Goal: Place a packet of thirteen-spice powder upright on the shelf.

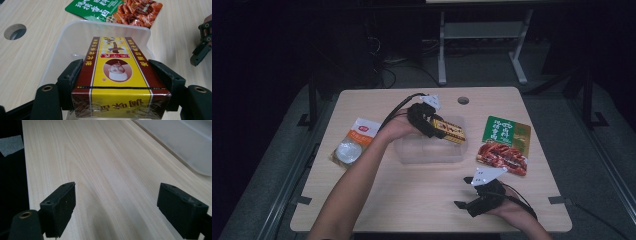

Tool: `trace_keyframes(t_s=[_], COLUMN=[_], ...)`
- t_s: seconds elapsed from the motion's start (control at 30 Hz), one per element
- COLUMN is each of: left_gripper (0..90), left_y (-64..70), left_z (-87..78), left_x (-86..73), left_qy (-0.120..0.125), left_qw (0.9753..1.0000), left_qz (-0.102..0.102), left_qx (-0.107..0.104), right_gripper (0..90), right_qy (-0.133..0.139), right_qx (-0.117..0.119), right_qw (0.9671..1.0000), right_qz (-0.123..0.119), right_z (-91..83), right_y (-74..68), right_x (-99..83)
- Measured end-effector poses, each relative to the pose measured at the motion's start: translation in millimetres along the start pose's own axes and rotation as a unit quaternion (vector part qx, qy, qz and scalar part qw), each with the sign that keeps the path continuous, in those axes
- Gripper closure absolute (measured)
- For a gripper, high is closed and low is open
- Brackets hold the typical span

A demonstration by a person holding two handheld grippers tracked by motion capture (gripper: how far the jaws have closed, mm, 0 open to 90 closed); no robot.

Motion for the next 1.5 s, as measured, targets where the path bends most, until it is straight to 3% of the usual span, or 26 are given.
trace_keyframes(t_s=[0.3, 0.47, 0.83, 1.2, 1.5], left_gripper=[30.5, 30.8, 30.8, 30.8, 30.9], left_y=[-2.3, -3.2, -4.3, -6.5, -8.1], left_z=[-0.9, 0.1, 6.3, 15.1, 25.1], left_x=[5.9, 12.2, 24.3, 30.4, 37.9], left_qy=[0.019, 0.043, 0.052, 0.068, 0.066], left_qw=[0.9998, 0.9991, 0.9986, 0.9976, 0.9976], left_qz=[0.002, 0.001, 0.011, 0.006, 0.009], left_qx=[0.000, -0.004, -0.006, -0.012, -0.018], right_gripper=[15.0, 15.0, 15.0, 15.0, 15.0], right_qy=[-0.001, -0.003, 0.001, 0.000, -0.001], right_qx=[0.001, 0.003, 0.003, 0.006, 0.006], right_qw=[1.0000, 1.0000, 1.0000, 1.0000, 1.0000], right_qz=[0.000, 0.001, -0.002, -0.003, 0.000], right_z=[-0.1, -0.1, -1.7, -1.0, -1.2], right_y=[-0.3, -1.0, -0.5, -1.8, -2.0], right_x=[-0.1, -0.3, -0.5, -0.4, -0.4])
Point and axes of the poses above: each handheld gripper's, and its own axes: z roughly forward along the jaws, x roughly out of its top, y roughly to its right, the point moved 5 cm from there along z, roughly forward along the jaws, and after that the axes turned 11 degrees about -x, right-handed, at the moved point
